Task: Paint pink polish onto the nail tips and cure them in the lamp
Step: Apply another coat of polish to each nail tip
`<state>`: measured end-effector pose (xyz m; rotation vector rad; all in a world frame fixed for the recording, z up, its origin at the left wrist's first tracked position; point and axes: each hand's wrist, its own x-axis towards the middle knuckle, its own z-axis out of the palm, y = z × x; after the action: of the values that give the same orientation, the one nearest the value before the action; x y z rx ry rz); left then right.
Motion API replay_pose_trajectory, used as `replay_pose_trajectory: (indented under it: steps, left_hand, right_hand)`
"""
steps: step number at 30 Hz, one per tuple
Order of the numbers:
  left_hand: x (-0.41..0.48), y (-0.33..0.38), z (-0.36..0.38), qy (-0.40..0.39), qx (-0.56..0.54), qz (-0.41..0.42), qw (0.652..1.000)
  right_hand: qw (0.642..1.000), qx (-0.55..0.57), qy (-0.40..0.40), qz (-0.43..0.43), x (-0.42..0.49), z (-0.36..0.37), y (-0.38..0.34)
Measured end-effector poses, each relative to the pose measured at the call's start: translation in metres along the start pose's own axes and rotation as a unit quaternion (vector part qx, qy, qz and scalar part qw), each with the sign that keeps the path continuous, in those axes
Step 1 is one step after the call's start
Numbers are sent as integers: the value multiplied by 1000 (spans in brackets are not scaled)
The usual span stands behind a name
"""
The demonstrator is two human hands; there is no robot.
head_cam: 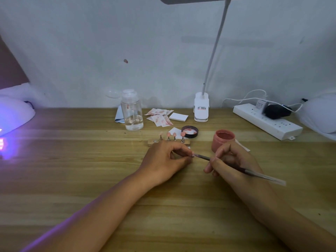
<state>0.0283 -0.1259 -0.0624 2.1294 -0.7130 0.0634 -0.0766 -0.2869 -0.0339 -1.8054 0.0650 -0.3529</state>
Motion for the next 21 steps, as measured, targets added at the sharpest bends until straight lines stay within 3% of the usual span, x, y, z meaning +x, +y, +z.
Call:
replay_pose_trajectory:
  steps: [21]
  left_hand:
    - [3,0,-1,-5,2,8,1000]
  right_hand:
    - [1000,12,4,-28,6,-1,5]
